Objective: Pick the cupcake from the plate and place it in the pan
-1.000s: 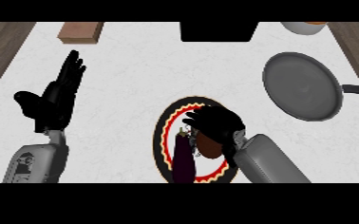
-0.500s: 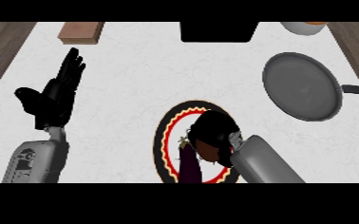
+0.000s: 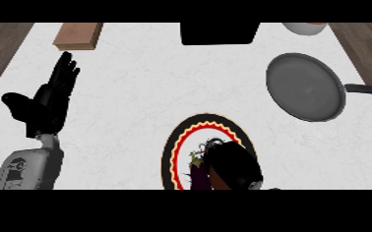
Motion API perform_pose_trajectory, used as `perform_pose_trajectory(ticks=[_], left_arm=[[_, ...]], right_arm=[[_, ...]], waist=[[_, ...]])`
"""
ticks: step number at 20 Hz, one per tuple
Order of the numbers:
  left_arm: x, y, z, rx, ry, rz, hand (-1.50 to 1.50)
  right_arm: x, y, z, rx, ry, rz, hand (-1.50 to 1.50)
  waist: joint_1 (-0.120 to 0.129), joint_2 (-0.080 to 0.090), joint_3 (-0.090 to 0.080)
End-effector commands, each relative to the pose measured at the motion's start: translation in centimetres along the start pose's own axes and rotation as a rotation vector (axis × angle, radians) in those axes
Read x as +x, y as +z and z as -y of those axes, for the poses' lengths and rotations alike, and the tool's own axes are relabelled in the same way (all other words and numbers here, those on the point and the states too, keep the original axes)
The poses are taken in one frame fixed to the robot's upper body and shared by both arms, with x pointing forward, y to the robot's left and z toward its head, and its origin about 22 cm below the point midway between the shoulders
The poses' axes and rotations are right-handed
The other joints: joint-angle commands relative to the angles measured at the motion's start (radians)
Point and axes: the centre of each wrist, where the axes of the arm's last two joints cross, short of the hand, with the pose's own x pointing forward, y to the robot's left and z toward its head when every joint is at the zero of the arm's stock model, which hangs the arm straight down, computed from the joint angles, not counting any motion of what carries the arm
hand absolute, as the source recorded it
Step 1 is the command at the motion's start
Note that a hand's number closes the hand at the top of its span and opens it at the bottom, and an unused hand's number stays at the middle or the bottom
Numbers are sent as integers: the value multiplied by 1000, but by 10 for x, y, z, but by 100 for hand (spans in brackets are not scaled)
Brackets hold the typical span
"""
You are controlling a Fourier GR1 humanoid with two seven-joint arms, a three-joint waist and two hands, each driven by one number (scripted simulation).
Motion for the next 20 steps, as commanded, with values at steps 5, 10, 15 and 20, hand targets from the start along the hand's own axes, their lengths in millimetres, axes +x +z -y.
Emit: perform_pose_trajectory(ticks=[5, 10, 15, 20], left_arm=[[6, -8, -9, 13, -6, 1, 0], [-2, 6, 15, -18, 0, -4, 0], [12, 4, 26, -17, 15, 15, 0], [-1, 5, 1, -42, 11, 16, 0]], right_arm=[[36, 62, 8, -420, -70, -126, 150], [37, 112, 29, -664, -151, -103, 150], [11, 131, 60, -819, -182, -187, 150], [-17, 141, 74, -925, -385, -161, 150]], waist=[[-4, 9, 3], [6, 10, 3], [29, 16, 3], [33, 20, 4]])
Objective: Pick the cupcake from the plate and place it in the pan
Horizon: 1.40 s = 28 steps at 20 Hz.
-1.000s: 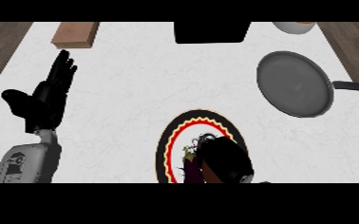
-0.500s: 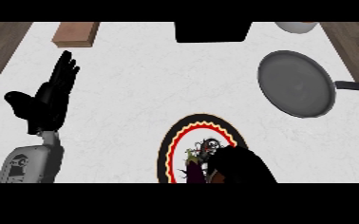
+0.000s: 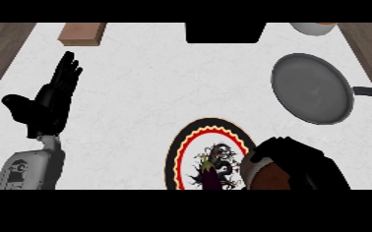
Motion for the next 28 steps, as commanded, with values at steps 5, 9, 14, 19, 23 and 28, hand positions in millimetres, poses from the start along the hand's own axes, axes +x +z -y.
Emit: perform_pose_trajectory(ticks=[5, 9, 14, 19, 23, 28], left_arm=[[-7, 1, 9, -13, -7, 6, 0], [11, -5, 10, -34, 9, 15, 0], [-12, 0, 10, -26, 12, -3, 0], [0, -7, 24, -57, 17, 4, 0], [2, -6, 25, -62, 18, 9, 0], [16, -15, 21, -66, -10, 40, 0]], right_arm=[[-64, -40, 31, -166, -264, -106, 150], [-118, -87, 55, -224, -187, -160, 150], [-182, -116, 49, -202, -93, -183, 150], [-230, -140, 57, -244, 76, -239, 150], [-268, -148, 46, -252, 36, -276, 150], [-285, -152, 12, -250, 33, -289, 150]], waist=[[9, 7, 1], [22, 6, 1], [23, 8, 1], [38, 12, 1], [52, 16, 3], [65, 24, 4]])
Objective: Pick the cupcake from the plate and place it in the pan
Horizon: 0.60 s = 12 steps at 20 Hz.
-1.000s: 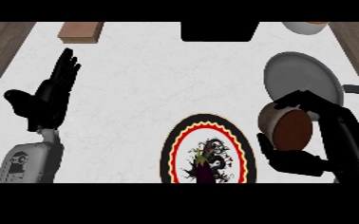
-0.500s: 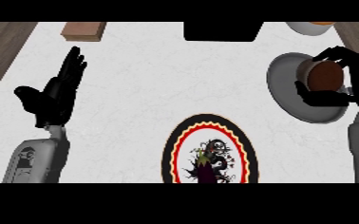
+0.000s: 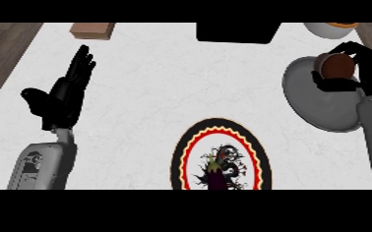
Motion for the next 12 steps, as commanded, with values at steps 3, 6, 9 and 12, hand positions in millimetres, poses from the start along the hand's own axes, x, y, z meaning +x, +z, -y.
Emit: perform_pose_trajectory(ticks=[3, 6, 9, 12], left_arm=[[9, -3, -2, -9, 15, 18, 0], [-6, 5, 7, -39, 6, 12, 0], [1, -2, 6, -13, 8, -16, 0], [4, -9, 0, -14, 18, 0, 0]], right_arm=[[-36, 9, -15, 76, -128, -61, 150], [-22, 8, -42, 304, -220, -157, -150], [-39, 5, -22, 348, -320, -126, -150], [-41, 3, -18, 335, -287, -98, -150]], waist=[[7, 5, 2], [21, 7, 0], [10, 7, 2], [12, 9, 2]])
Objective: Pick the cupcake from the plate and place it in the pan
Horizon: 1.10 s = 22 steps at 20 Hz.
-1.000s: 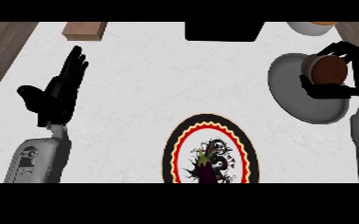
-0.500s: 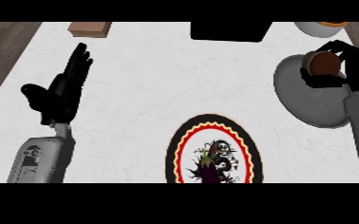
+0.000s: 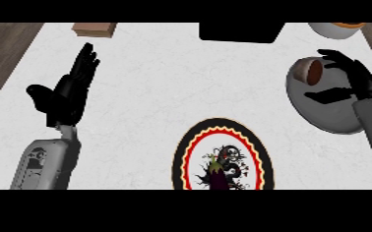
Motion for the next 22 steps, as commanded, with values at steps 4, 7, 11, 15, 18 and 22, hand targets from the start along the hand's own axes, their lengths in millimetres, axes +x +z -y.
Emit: perform_pose_trajectory(ticks=[4, 7, 11, 15, 18, 22], left_arm=[[0, 0, -8, 1, 1, -8, 0], [4, 4, -21, 14, 2, -15, 0], [-19, 6, -16, 36, -9, -30, 0], [-9, 8, -15, 36, -11, -29, 0], [-12, 17, -15, 78, -29, -39, 0], [-13, 10, -40, 81, -13, -51, 0]], right_arm=[[-9, 3, 11, -72, -141, 93, -150], [-33, 21, 13, -174, -268, 140, -150], [-47, 32, 49, -179, -429, 153, -150], [-82, 67, 57, -84, -550, 190, -150], [-97, 91, 95, -35, -594, 252, -150], [-117, 123, 107, -37, -619, 271, -150]], waist=[[-8, -4, 0], [-27, -15, -1], [-48, -17, -3], [-57, -24, -3], [-76, -34, -5], [-90, -36, -6]])
